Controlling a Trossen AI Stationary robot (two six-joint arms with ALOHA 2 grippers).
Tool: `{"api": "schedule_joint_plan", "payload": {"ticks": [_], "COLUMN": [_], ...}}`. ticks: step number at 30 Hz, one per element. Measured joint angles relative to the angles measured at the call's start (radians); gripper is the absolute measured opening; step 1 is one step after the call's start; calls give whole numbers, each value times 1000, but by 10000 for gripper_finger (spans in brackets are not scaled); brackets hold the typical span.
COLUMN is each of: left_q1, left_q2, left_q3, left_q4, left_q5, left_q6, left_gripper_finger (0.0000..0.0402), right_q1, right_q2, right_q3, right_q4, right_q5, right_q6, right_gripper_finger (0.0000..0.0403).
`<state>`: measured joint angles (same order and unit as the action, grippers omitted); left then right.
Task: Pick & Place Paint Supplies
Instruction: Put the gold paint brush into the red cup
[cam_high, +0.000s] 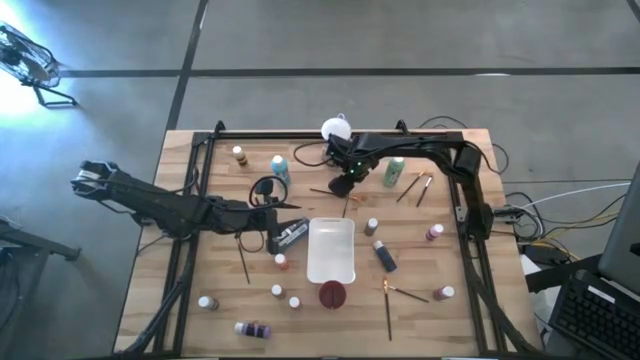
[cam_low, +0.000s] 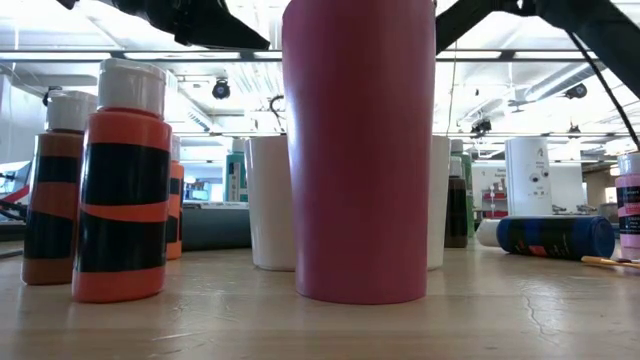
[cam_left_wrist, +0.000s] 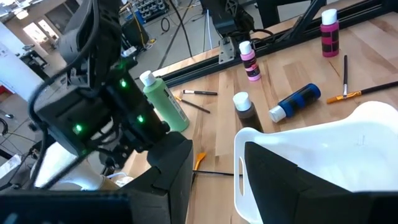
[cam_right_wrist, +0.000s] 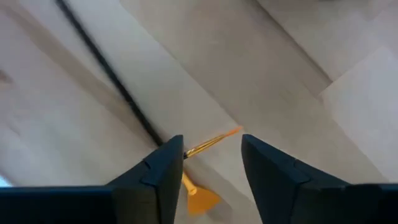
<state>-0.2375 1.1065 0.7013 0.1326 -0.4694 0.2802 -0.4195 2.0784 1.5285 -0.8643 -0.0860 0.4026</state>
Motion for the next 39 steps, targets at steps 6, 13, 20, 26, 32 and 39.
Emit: {"api": "schedule_joint_plan", "payload": {"ticks": [6, 13, 20, 26, 32, 39], "left_q1": [0, 0, 0, 0, 0, 0], "left_q2": [0, 0, 0, 0, 0, 0], "left_q3": [-1, -1, -1, -1, -1, -1], "left_q4": [0, 0, -1, -10, -10, -10], "left_q5": [0, 0, 0, 0, 0, 0], "left_q6": [-1, -3, -20, -22, -27, -27], "left_gripper_finger": [152, 152, 152, 152, 152, 152], "right_q1": [-5, -5, -6, -6, -7, -11], "right_q2": [12, 11, 10, 10, 10, 7], "right_q3": [4, 2, -1, -17, -50, -74], "right_q4": [1, 4, 6, 11, 56, 89], "right_q5": [3, 8, 10, 11, 10, 10], "right_q6": [33, 71, 98, 114, 119, 122], "right_gripper_finger": [174, 180, 158, 132, 118, 103]}}
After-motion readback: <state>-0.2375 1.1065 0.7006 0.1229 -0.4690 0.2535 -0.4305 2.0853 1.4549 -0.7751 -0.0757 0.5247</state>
